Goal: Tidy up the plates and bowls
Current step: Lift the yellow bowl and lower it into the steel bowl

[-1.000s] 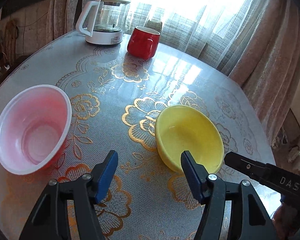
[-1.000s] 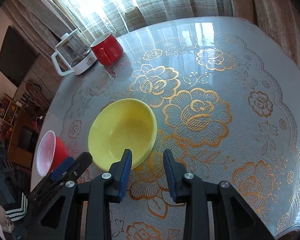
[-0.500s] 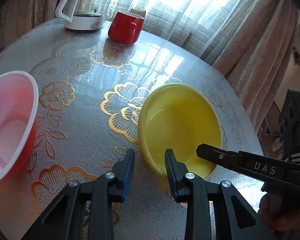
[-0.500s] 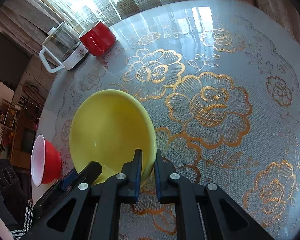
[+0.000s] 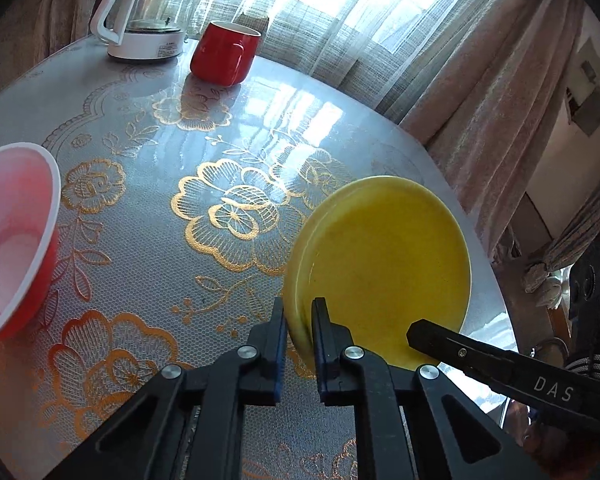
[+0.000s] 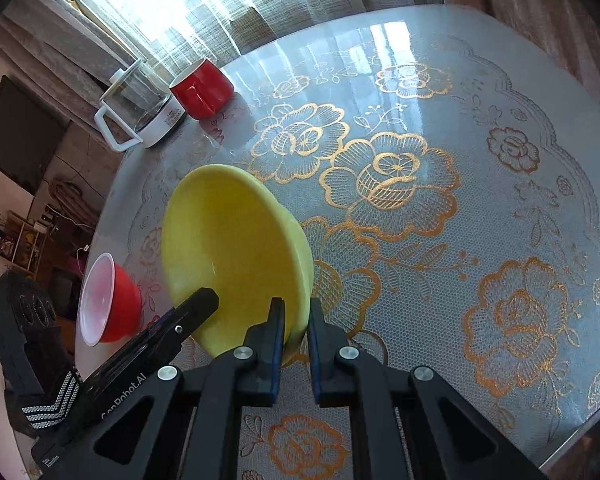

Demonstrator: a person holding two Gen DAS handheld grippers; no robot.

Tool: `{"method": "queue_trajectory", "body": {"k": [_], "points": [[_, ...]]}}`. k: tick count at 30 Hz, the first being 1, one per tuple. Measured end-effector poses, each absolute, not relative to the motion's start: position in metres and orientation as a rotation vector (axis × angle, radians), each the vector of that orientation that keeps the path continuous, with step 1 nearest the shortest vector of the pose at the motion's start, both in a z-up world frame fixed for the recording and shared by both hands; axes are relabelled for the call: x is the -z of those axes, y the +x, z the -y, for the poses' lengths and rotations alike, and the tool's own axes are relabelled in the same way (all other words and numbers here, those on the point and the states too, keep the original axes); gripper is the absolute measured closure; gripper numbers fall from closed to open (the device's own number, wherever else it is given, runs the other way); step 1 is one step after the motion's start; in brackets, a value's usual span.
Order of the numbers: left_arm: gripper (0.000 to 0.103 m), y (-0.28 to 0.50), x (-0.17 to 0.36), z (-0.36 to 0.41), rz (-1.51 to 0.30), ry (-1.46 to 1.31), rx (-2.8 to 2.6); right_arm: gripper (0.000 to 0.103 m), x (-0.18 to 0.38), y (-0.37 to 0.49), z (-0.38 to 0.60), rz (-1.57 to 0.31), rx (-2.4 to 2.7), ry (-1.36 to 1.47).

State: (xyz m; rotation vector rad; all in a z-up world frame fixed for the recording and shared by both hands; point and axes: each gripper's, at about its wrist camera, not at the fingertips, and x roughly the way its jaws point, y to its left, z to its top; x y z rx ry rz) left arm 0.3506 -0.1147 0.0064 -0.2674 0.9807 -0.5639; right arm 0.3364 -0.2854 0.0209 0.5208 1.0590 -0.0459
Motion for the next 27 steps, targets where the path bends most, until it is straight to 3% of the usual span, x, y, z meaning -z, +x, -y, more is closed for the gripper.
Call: {"method": "queue_trajectory", "body": {"k": [14, 27], "points": [[0.092, 0.304, -0.061, 0.140, -0.857, -0.213, 0.740, 0.092, -0.072, 0.252, 0.302, -0.848, 0.092, 0.611], [0.092, 0.240, -0.091, 0.187, -0.871, -0.140, 0.923, 0.092, -0.084, 0.161, 0.333, -0.733, 0.162, 0.742]]}}
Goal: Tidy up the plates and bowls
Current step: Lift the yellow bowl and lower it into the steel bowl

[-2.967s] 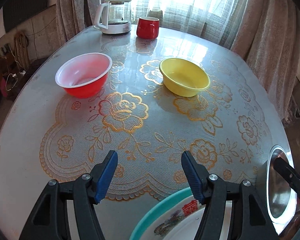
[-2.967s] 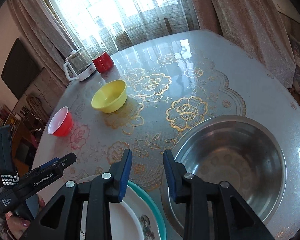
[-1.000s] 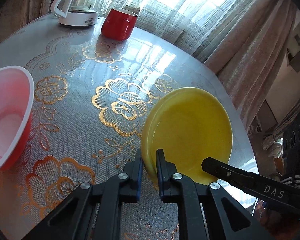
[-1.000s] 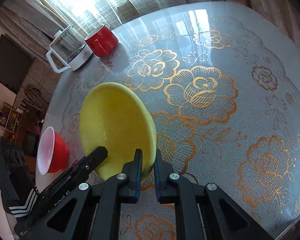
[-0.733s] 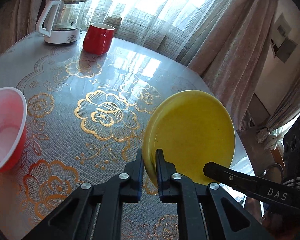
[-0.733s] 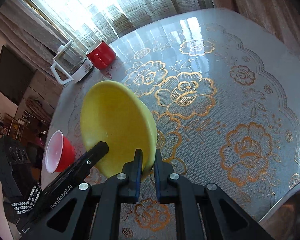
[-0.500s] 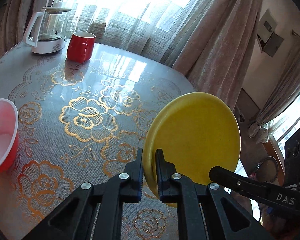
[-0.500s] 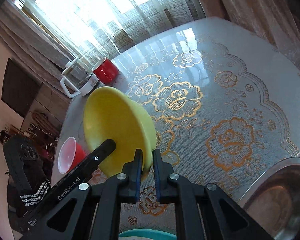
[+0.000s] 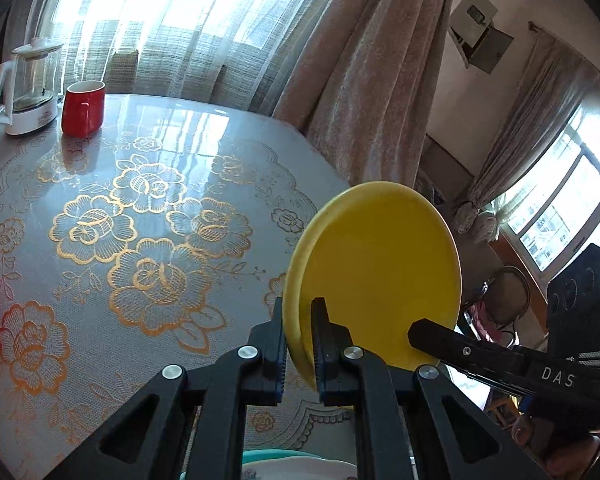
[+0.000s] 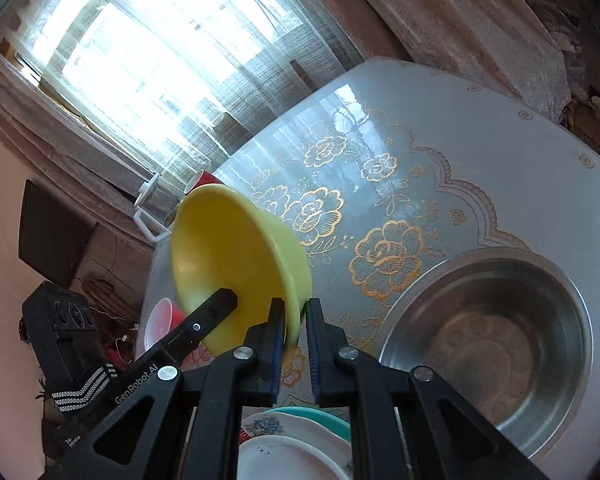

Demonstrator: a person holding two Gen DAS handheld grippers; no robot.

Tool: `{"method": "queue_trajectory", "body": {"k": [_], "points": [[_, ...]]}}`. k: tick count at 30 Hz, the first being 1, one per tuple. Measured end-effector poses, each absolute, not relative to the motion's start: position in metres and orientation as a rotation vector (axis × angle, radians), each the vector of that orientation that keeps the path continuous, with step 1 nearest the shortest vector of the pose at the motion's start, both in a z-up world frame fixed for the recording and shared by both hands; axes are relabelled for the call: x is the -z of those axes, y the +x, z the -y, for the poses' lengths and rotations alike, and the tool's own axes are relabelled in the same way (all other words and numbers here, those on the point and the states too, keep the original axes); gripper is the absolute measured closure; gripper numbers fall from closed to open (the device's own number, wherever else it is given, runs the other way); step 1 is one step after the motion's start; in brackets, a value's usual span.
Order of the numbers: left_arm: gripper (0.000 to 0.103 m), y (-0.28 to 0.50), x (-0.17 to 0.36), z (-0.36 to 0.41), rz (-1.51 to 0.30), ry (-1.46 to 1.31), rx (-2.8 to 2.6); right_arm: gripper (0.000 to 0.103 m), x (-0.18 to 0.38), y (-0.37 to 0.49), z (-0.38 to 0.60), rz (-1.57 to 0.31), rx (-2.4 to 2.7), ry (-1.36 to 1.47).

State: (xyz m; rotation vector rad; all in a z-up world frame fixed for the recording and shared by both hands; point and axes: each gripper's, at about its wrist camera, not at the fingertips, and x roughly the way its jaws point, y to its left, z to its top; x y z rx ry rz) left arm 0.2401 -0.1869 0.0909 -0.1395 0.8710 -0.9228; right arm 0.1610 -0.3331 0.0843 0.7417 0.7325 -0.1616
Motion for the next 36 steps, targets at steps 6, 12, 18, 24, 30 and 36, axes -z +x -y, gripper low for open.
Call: {"method": "queue_trajectory", "body": {"k": [6, 12, 18, 24, 30, 36], "points": [[0.091, 0.212, -0.093, 0.210, -0.890, -0.084, 0.980, 0.092, -0.086, 0.122, 0.347, -0.723, 0.206, 0.754], [0.089, 0.187, -0.084, 0.232, -0.909, -0.009, 1.037, 0.092, -0.083, 0.090, 0.363, -0.725, 0.250, 0.775], [0.087, 0.169, -0.067, 0.248, -0.979, 0.069, 1.089, 0.092, -0.068, 0.069, 0.374, -0.758, 0.293, 0.785], [0.087, 0.160, -0.049, 0.263, -1.085, 0.129, 1.125, 0.094, -0.049, 0.051, 0.389, -0.781, 0.348, 0.817], [0.087, 0.151, -0.043, 0.272, -1.086, 0.202, 1.107, 0.094, -0.033, 0.050, 0.393, -0.827, 0.380, 0.811], [0.085, 0.153, -0.039, 0.271, -1.101, 0.205, 1.115, 0.094, -0.024, 0.054, 0.398, -0.863, 0.423, 0.796]]}}
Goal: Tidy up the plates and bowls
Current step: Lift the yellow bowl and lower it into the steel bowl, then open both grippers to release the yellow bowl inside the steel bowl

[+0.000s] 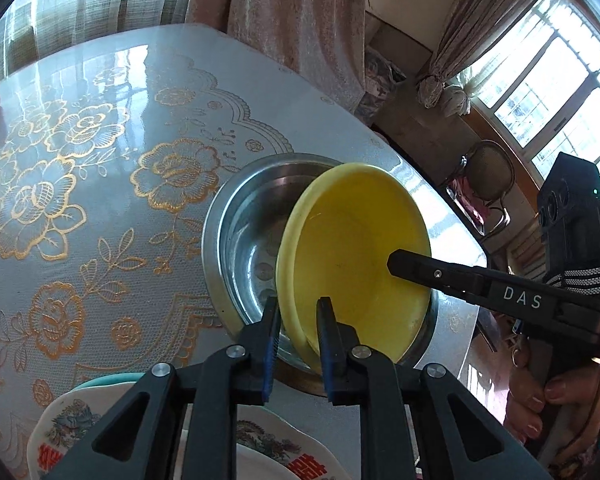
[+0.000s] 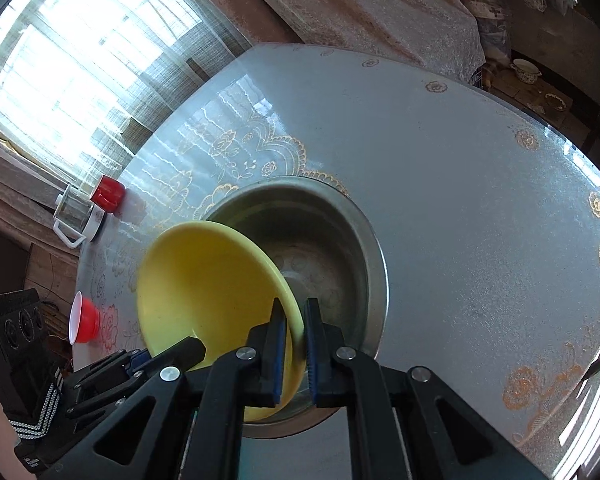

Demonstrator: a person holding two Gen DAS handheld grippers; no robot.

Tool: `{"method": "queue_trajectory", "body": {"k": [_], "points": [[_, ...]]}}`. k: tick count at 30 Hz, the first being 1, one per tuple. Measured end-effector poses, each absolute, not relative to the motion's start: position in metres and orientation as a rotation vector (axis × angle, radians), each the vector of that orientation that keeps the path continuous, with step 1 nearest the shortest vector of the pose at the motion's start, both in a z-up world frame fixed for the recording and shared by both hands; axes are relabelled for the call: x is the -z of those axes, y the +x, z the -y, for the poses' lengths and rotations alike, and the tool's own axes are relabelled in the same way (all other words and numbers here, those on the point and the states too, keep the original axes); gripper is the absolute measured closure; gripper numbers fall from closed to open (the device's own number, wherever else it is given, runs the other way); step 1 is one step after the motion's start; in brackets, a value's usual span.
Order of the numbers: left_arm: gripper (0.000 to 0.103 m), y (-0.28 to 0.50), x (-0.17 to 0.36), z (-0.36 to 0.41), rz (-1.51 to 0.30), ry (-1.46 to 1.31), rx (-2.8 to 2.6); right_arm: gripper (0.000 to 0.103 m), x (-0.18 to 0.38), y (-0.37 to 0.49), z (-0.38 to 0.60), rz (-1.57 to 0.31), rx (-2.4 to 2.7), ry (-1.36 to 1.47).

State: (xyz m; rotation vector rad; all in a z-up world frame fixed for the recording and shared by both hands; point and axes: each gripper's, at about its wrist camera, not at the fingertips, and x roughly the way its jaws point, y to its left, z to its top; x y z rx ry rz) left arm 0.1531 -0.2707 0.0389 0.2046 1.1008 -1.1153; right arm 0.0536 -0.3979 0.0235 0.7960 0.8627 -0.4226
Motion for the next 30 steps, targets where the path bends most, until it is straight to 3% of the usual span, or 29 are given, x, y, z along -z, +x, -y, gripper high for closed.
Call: {"method": "queue_trajectory", "body": {"k": [30], "points": [[0.082, 0.158, -0.042, 0.267, -1.075, 0.194, 1.097, 0.093, -0.017, 0.077, 0.391, -0.893, 0.570, 0.604]]}}
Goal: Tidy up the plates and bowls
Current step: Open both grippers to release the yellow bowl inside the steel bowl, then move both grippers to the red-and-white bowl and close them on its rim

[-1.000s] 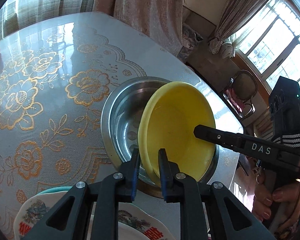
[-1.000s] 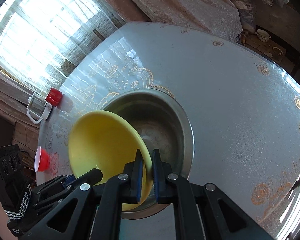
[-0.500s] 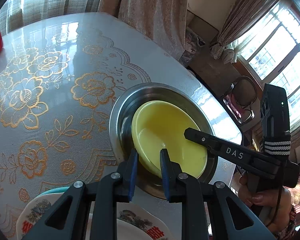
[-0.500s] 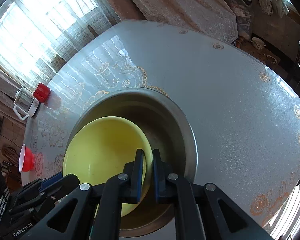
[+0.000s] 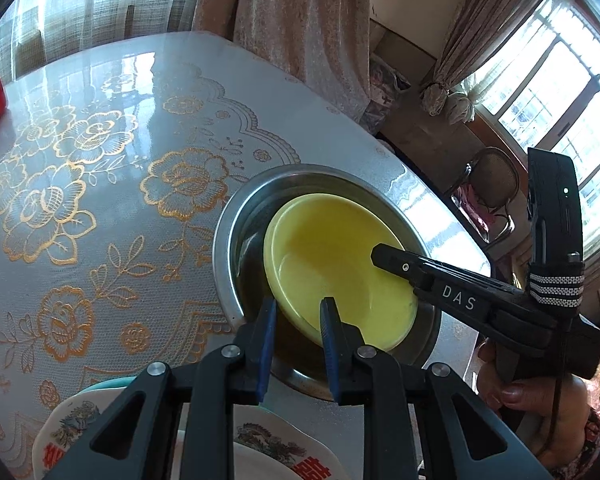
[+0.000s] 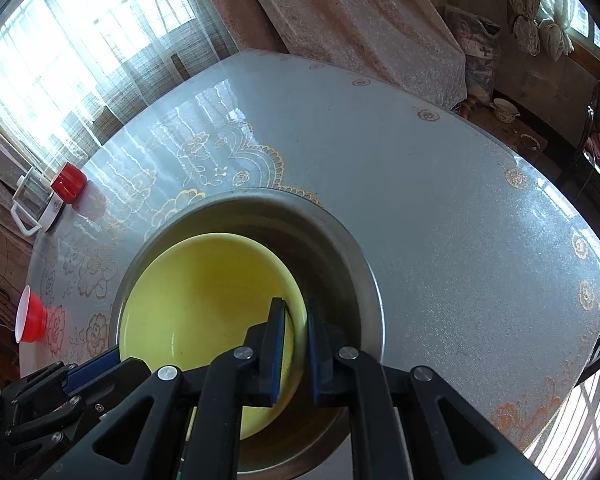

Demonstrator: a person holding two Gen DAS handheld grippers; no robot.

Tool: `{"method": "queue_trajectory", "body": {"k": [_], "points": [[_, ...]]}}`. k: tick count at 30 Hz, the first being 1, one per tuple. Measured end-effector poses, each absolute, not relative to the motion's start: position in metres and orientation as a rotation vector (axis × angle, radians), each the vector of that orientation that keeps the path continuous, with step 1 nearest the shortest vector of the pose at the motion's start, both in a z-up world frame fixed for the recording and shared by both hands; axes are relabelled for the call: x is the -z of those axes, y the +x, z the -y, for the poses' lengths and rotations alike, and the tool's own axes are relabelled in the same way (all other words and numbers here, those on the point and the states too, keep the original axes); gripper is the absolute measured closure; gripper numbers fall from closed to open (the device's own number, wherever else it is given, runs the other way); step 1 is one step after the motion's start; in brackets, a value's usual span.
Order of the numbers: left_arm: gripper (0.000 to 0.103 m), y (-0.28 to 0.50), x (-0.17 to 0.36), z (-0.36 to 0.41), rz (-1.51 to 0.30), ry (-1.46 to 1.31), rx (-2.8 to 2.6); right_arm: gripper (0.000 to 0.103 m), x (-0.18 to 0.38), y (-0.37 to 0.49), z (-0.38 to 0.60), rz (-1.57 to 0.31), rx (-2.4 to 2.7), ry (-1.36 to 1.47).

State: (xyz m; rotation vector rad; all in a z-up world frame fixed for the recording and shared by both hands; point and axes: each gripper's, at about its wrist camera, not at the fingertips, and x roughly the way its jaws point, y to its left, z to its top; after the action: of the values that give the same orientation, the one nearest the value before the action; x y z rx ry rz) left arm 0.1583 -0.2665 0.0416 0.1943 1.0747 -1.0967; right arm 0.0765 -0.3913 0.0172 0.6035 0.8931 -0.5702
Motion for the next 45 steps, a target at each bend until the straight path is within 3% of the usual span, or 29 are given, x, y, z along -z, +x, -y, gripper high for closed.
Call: {"method": "queue_trajectory", "body": {"k": [9, 11, 13, 21, 27, 39, 42, 45], "points": [[0.081, 0.174, -0.050, 0.251, -1.071, 0.121, 1.087, 0.093, -0.018, 0.084, 0.386, -0.906, 0.599, 0.512], [0.079, 0.180, -0.054, 0.244, -1.055, 0.099, 1.065, 0.085, -0.021, 0.083, 0.383, -0.891, 0.617, 0.483], [0.077, 0.186, -0.057, 0.234, -1.023, 0.094, 1.020, 0.084, -0.025, 0.079, 0.382, -0.871, 0.623, 0.480], [0.063, 0.220, -0.060, 0.184, -0.915, 0.076, 0.782, 0.083, -0.042, 0.076, 0.371, -0.822, 0.600, 0.493], [0.051, 0.260, -0.048, 0.114, -0.864, -0.013, 0.557, 0.081, -0.050, 0.094, 0.351, -0.831, 0.532, 0.450], [0.047, 0.330, -0.016, -0.045, -0.809, -0.258, -0.003, 0.081, -0.067, 0.182, 0.279, -0.911, 0.257, 0.313], [0.039, 0.336, -0.013, -0.072, -0.782, -0.316, -0.091, 0.076, -0.077, 0.212, 0.254, -0.942, 0.152, 0.296], [0.038, 0.345, -0.005, -0.085, -0.808, -0.357, -0.099, 0.070, -0.081, 0.241, 0.235, -0.991, 0.009, 0.389]]}}
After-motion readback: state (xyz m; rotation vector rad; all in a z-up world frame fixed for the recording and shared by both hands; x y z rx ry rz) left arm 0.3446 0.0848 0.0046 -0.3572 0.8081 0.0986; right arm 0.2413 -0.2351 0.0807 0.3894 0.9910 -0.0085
